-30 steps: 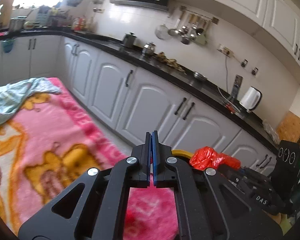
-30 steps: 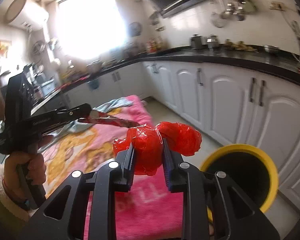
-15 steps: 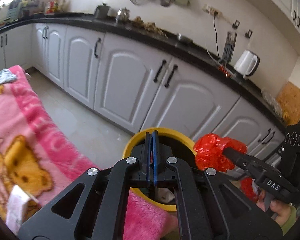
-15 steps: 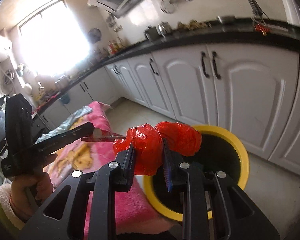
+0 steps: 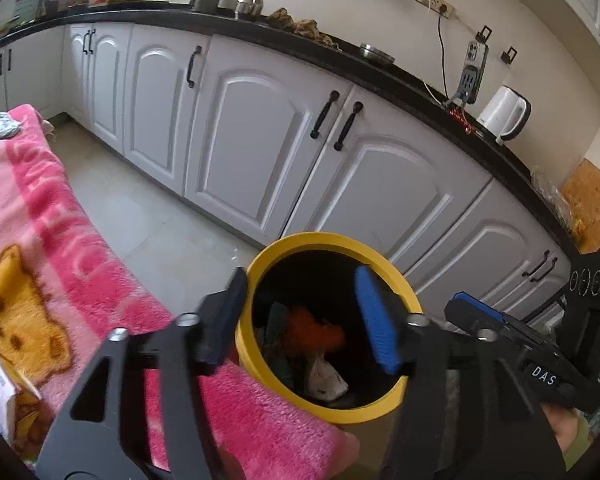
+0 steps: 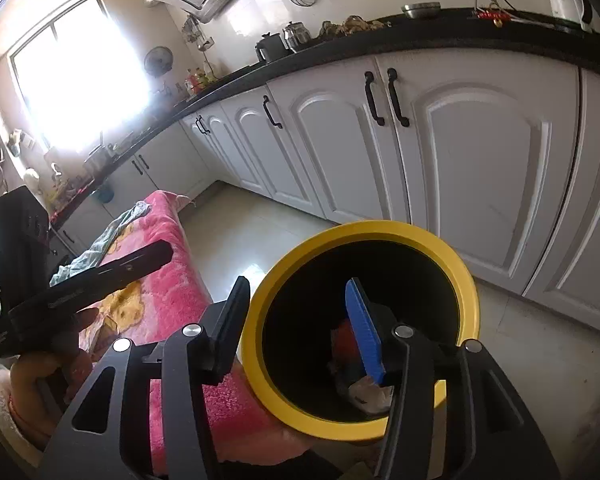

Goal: Collect trash
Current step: 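Move both tools back over the milk carton and red tube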

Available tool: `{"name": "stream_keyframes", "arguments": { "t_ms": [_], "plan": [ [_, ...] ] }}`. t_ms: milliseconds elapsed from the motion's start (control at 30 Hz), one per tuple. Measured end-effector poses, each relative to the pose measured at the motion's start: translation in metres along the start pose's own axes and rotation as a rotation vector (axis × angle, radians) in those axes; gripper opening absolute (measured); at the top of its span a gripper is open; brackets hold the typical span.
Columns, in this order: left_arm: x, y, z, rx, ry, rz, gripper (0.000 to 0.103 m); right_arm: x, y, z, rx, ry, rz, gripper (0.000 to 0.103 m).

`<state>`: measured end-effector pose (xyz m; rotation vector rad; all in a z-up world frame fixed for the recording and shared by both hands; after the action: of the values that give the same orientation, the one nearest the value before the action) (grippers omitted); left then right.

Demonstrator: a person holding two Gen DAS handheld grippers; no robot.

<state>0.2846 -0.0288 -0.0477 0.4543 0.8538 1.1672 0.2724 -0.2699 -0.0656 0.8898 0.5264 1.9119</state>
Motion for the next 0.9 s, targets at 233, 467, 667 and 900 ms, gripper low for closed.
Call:
{"name": "stream_keyframes", "arguments": {
  "t_ms": [233, 467, 667, 900],
  "plan": [
    [0.023, 0.046, 0.002, -0.088, 0.029, 0.047, 0.084, 0.027, 0.011, 0.006, -0.032, 0.055, 0.012, 0.063],
    [0.050, 0.100, 0.000, -0.169, 0.032, 0.121, 0.091, 0.074, 0.026, 0.006, -0.071, 0.138, 0.054, 0.074],
    [0.086, 0.141, -0.008, -0.196, 0.064, 0.172, 0.091, 0.123, 0.029, -0.003, -0.060, 0.236, 0.121, 0.079],
    [0.134, 0.171, -0.031, -0.177, 0.106, 0.251, 0.091, 0.182, 0.009, -0.025, 0.009, 0.370, 0.185, 0.082]
  ]
}}
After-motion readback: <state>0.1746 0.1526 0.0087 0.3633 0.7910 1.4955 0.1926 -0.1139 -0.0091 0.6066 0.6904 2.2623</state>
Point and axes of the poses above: each gripper's, at about its wrist camera, not at the fingertips, and y roughly against the way its jaws point, x to its left, z to its top, the point moved 2 cm from there along -y, roughly the way its jaws point, and after that the axes turned 7 degrees about x, right-handed, at the moved point
